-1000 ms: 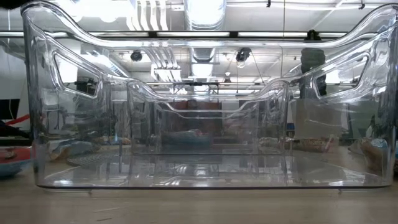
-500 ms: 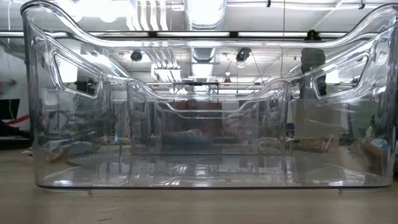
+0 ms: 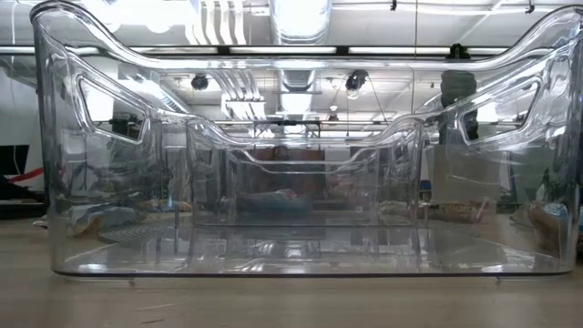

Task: Pick and place Granola Bars by type
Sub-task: Put the red granola bar into the top transparent bin

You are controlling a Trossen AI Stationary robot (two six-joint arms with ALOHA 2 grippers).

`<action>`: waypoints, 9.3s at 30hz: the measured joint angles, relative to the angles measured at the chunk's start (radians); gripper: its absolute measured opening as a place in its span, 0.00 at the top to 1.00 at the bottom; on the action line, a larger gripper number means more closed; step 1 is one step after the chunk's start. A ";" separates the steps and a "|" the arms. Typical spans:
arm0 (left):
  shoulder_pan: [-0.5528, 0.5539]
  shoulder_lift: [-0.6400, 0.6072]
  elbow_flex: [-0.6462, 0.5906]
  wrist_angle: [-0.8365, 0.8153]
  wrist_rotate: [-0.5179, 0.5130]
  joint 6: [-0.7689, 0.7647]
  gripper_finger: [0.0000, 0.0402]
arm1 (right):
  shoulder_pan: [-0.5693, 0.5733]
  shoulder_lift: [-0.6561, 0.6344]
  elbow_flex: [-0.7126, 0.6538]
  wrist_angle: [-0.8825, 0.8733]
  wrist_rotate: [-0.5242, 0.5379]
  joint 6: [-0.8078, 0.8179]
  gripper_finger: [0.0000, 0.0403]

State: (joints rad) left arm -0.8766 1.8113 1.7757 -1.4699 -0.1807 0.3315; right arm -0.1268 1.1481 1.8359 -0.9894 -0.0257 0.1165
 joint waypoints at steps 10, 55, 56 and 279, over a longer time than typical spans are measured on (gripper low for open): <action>0.136 -0.177 0.176 -0.055 -0.496 -0.206 0.93 | 0.000 0.000 0.000 0.000 -0.001 -0.024 0.98; 1.405 -0.252 -0.041 0.707 0.370 -0.135 0.96 | 0.000 0.000 0.000 -0.005 0.002 -0.015 0.98; 1.410 -0.228 -0.002 0.691 0.371 -0.134 0.96 | 0.000 0.000 0.000 -0.005 0.002 -0.015 0.98; 1.219 -1.091 -0.486 0.834 0.336 -0.471 1.00 | 0.043 0.152 -1.406 0.692 0.188 0.499 0.47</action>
State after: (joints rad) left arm 0.3420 0.7204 1.2892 -0.6361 0.1551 -0.1394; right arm -0.0834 1.2997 0.4296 -0.2972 0.1627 0.6159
